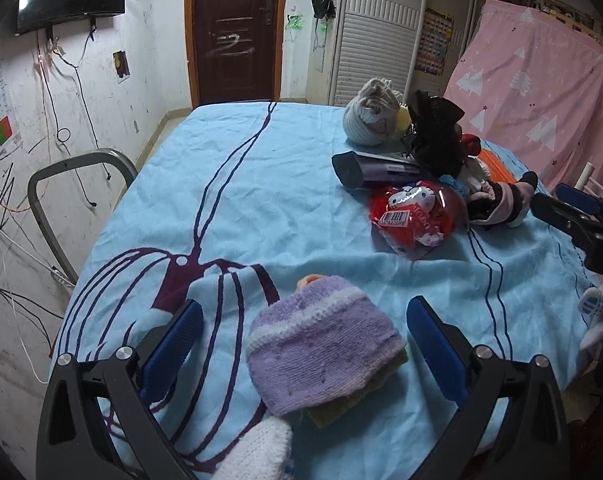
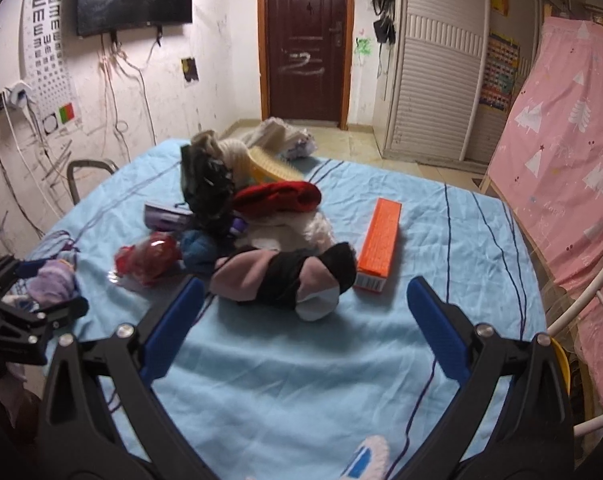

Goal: Collect trash
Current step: 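Grasp the black-and-pink glove with the right tool while the left tool reaches the purple knit hat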

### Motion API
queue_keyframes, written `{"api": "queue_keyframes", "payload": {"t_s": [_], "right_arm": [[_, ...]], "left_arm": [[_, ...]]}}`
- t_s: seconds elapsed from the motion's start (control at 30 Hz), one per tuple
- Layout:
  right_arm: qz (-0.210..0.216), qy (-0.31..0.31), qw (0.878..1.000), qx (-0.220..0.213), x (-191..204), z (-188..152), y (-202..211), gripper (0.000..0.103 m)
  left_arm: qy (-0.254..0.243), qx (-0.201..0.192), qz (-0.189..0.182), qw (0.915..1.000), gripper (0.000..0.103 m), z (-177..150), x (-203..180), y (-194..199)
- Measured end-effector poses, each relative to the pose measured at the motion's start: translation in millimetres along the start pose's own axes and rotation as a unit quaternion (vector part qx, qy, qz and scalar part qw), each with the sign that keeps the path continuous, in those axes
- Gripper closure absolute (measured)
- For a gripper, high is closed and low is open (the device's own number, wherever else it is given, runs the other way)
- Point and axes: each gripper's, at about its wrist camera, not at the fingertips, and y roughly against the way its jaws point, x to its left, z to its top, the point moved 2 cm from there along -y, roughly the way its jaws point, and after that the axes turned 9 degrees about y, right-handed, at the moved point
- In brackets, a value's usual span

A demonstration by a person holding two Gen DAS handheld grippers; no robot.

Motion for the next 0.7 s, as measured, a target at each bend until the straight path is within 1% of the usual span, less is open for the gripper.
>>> {"api": "queue_keyframes", "payload": {"t_s": [0.03,0.1,0.17,0.2,0.27,0.3,0.37,0.47,0.5,0.53,0.57,0.67,0.7], "right_arm": [[0.002,0.002,1.000,0.006,0,1,-4,0.006],[0.014,0.003,1.000,0.018,0,3,-12,0.006],[0.025,0.003,0.999,0.028,0,4,-19,0.006],[0.029,0.003,0.999,0.034,0,5,-24,0.006],[0.034,0.005,0.998,0.044,1,5,-31,0.006],[0.037,0.006,0.998,0.050,2,5,-33,0.006],[0.047,0.007,0.997,0.061,3,5,-39,0.006],[0.059,0.004,0.996,0.063,2,5,-41,0.006],[0.061,0.002,0.996,0.063,2,5,-41,0.007],[0.066,0.002,0.996,0.063,2,4,-42,0.018],[0.068,0.002,0.996,0.062,2,3,-41,0.023],[0.070,0.001,0.996,0.051,2,2,-36,0.033],[0.073,-0.002,0.996,0.047,0,2,-34,0.035]], "left_arm": [[0.000,-0.001,-0.002,1.0000,0.012,1,0,-1],[-0.001,-0.005,-0.005,1.0000,0.021,4,-1,-1],[-0.007,-0.006,-0.008,0.9999,0.035,6,-2,-2],[-0.011,-0.007,-0.011,0.9999,0.039,7,-3,-2],[-0.021,-0.010,-0.007,0.9997,0.055,7,-6,-2],[-0.025,-0.011,-0.009,0.9996,0.059,6,-7,-1],[-0.028,-0.011,-0.011,0.9995,0.078,6,-7,1],[-0.026,-0.010,-0.021,0.9994,0.084,8,-7,2],[-0.024,-0.013,-0.023,0.9994,0.085,9,-7,3],[-0.023,-0.015,-0.026,0.9993,0.085,9,-6,4],[-0.022,-0.015,-0.029,0.9992,0.085,11,-7,5],[-0.021,-0.019,-0.037,0.9989,0.085,14,-9,9],[-0.020,-0.021,-0.043,0.9987,0.085,15,-10,11]]}}
